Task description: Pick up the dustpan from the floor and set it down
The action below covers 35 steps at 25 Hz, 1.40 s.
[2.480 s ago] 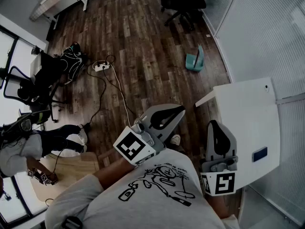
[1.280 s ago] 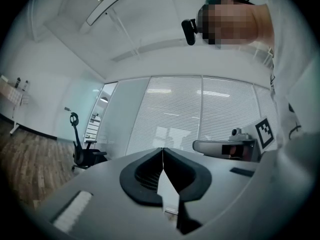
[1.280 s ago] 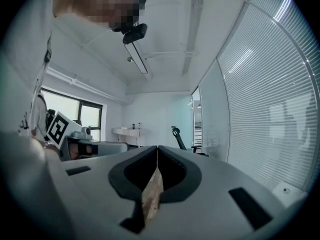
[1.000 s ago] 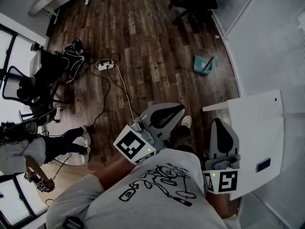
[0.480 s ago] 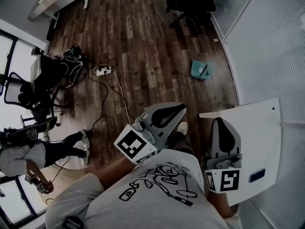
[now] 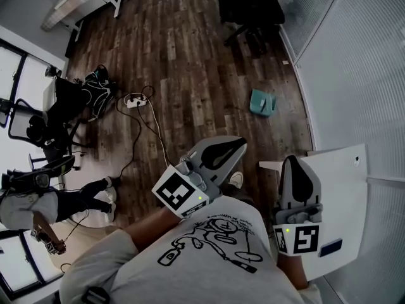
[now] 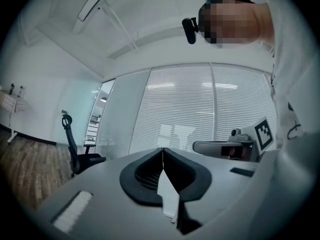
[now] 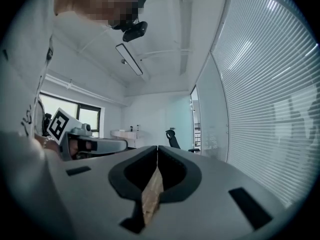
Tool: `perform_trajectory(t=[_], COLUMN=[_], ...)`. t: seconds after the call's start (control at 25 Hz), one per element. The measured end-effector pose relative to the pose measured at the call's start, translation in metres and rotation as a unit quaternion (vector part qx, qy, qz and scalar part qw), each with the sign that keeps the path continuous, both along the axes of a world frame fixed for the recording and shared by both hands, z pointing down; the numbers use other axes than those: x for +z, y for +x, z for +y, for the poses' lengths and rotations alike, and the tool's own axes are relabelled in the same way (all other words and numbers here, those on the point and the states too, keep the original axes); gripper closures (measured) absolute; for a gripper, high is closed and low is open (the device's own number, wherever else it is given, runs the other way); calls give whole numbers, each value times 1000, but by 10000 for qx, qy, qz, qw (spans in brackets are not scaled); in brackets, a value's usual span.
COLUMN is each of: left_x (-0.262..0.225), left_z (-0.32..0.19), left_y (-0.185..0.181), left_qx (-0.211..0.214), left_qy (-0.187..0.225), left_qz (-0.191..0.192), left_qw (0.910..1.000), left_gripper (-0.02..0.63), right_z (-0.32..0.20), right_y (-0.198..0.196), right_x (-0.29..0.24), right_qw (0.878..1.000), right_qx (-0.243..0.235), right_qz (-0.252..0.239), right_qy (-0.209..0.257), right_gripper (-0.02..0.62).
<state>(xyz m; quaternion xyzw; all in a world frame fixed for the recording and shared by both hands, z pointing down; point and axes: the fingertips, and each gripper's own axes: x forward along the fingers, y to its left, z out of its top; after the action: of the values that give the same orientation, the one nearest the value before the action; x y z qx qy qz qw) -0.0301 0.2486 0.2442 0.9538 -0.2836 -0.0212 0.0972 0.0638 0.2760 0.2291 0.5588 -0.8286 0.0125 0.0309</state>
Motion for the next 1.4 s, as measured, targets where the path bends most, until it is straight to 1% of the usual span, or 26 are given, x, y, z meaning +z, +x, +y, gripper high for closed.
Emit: perform_trajectory(t=[0.32, 0.6, 0.84, 1.0, 1.24, 1.4], left_x=[5, 9, 22, 23, 24, 27], left_z=[-18, -29, -42, -56, -94, -129], left_y=[47, 64, 57, 58, 49, 40], left_qx=[-28, -113, -229, -174, -154, -153], left_qy=[6, -61, -144, -125, -144, -180], left_qz=[-33, -65, -68, -17, 57, 79], left_qw=[10000, 9999, 9996, 9998, 9998, 9997], left_gripper=[604, 604, 604, 604, 604, 604], right_z=[-17, -29, -42, -56, -91, -126], right_y=[48, 69, 63, 61, 48, 39], right_x=[8, 17, 26, 27, 27, 32], right_qw=[10000, 9999, 9998, 9998, 9998, 9996], right_qx=[1, -45, -100, -51, -80, -70], right_qz=[-63, -89, -106, -113, -40, -32], right_qy=[0, -137, -164, -183, -184, -266], right_gripper=[589, 589, 589, 589, 589, 589])
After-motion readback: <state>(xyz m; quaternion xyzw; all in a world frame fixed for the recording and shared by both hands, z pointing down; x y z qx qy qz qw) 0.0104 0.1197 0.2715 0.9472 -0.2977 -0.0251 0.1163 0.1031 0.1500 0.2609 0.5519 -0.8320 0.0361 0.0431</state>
